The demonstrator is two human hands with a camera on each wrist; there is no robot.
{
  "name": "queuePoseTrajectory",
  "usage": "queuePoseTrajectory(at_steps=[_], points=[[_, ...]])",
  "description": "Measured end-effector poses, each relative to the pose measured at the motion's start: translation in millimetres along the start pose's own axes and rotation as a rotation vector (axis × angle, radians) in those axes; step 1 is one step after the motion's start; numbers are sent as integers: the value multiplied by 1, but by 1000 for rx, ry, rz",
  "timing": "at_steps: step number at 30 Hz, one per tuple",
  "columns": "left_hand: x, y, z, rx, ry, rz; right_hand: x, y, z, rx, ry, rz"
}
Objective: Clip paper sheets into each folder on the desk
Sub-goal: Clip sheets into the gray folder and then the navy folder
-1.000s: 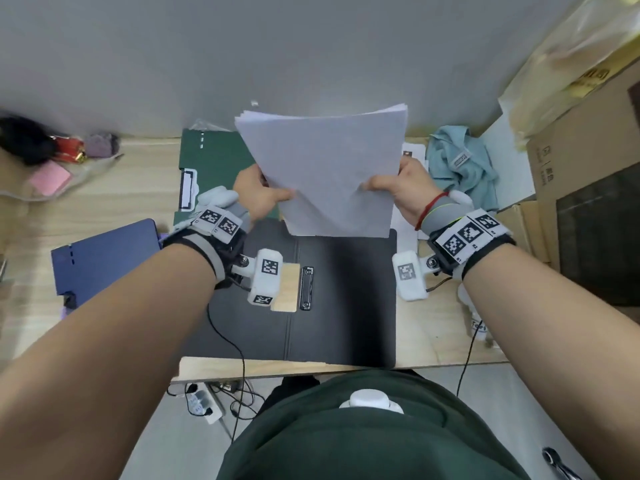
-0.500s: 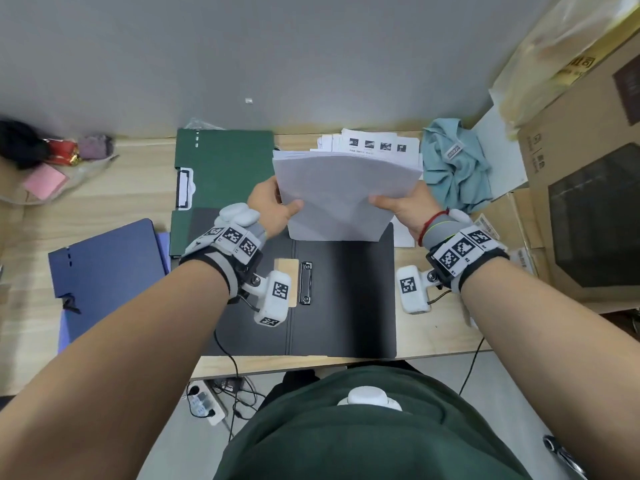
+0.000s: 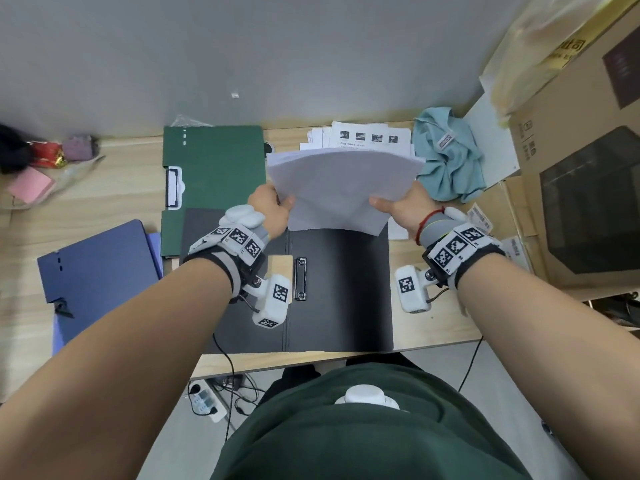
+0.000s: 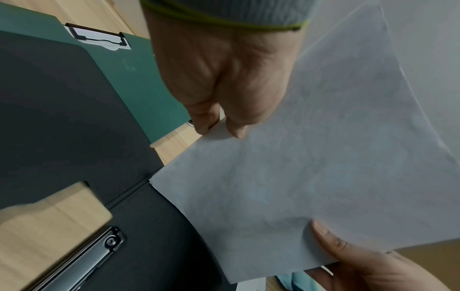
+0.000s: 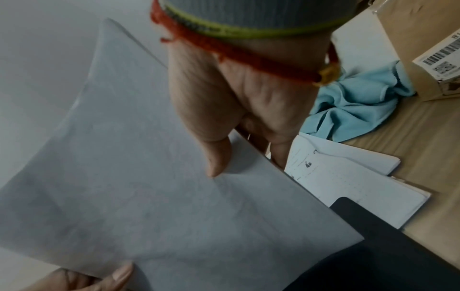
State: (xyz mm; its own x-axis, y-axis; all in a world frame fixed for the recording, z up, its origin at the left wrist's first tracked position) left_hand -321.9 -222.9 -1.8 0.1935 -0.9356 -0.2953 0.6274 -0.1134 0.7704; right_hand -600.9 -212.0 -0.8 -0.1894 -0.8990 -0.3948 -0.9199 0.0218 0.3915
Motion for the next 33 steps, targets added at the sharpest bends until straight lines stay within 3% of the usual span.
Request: queuePoseTrajectory(at_steps=[6,10,14,19,23,27,31,33], points=[[-5,-24,-10,134,24,-98,-7,-5,24,-123,-66,-43],[2,-20,-9,135,20,-35,-8,-4,22,-164,-80,-76],[1,-28,-13,118,79,-90,-13,-16,40,-16,-190,-148],[-12,-38,-28,117,181,-63,-41,-36,62,142,-377,-266],[-26,-58,-42,47,149,-149,-29,-35,116,-64,-381,-241],[-46,-86,-71,51,182,-306,-1,-38,239,-253,-419,-261],[-66,-103,-96,-24,326,-424,-37,-23,217,-320,-441,-192],[-68,-106,-108,102,320,-429,-47,-21,214,-354,-452,-204]])
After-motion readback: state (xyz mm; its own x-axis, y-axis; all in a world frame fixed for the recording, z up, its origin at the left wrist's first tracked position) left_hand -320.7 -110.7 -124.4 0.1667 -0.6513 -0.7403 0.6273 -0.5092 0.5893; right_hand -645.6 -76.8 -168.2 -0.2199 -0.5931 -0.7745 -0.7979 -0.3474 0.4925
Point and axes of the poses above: each hand's wrist, its own x-axis towards the middle knuckle, its own y-axis out of the back of the hand, z = x × y, the point moved 10 cm from there along x, towards the middle knuckle, and after that the axes turned 7 degrees about z, right-handed, at the moved point
